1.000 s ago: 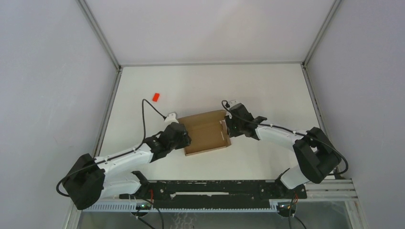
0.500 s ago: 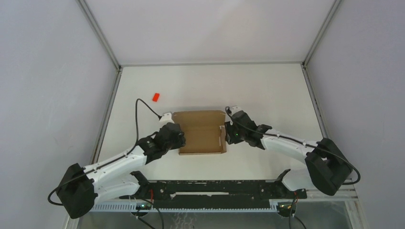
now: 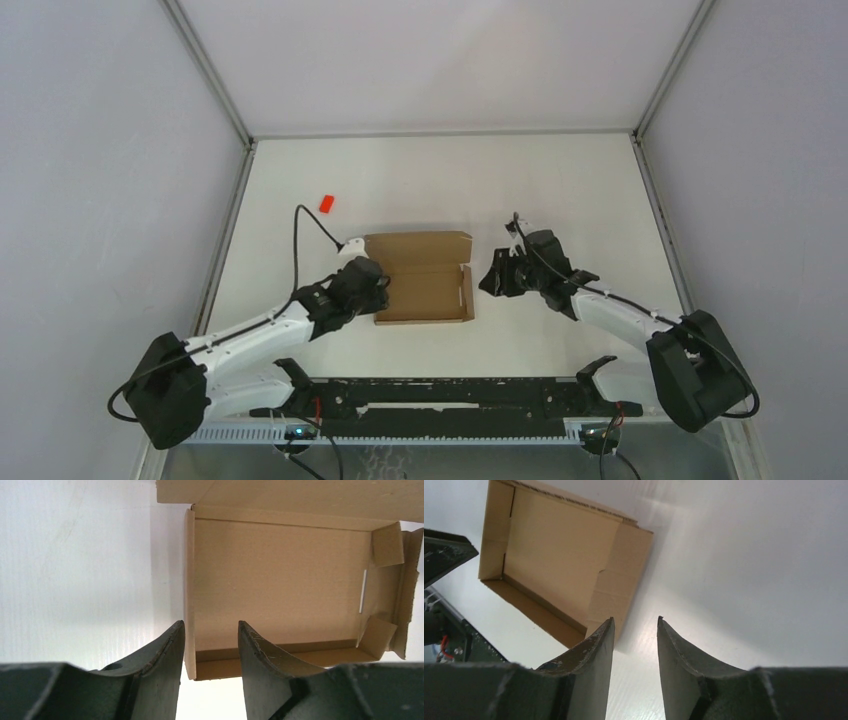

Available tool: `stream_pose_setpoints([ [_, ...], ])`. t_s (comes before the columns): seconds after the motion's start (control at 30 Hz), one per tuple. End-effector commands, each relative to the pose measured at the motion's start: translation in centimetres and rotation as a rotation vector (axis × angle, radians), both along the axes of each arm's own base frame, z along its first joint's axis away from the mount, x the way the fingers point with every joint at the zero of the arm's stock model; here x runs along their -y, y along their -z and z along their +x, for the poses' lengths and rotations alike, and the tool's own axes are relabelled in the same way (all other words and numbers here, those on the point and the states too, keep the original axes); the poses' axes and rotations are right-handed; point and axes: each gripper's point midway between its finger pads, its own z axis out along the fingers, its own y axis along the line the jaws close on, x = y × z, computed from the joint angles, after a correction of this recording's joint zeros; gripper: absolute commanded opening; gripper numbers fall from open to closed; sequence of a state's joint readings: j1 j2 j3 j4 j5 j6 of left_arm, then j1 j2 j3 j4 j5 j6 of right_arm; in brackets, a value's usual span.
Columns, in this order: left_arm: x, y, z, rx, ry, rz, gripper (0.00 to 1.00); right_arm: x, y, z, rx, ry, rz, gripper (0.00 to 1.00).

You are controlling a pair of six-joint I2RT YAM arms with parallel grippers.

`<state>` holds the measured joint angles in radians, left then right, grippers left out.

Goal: Fold the paper box
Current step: Fold the paper box at the center of the board.

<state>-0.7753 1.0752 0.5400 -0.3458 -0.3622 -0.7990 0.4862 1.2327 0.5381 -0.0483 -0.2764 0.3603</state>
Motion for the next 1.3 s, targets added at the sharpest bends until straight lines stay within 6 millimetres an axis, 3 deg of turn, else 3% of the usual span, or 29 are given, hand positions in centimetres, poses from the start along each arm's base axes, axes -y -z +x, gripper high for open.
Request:
stream_pose_setpoints([
  [0.0, 0.8, -1.9, 1.6, 0.059, 0.004, -0.015, 0.48, -1.8, -0.9, 0.0, 0.008, -0.015, 0.162, 0.46],
  [0.33, 0.3, -1.0, 1.7, 0.053, -0.006, 0.020, 0.48, -3.0, 0.1, -0.1, -0.034, 0.019, 0.207, 0.47],
  [0.67, 1.2, 0.9, 2.1, 0.028, 0.018, 0.032, 0.48, -4.1, 1.0, -0.2, -0.056, 0.049, 0.200, 0.46],
  [1.27, 2.1, 1.1, 2.5, 0.034, 0.046, 0.019, 0.47, -6.1, 1.1, -0.6, -0.028, 0.041, 0.128, 0.40],
])
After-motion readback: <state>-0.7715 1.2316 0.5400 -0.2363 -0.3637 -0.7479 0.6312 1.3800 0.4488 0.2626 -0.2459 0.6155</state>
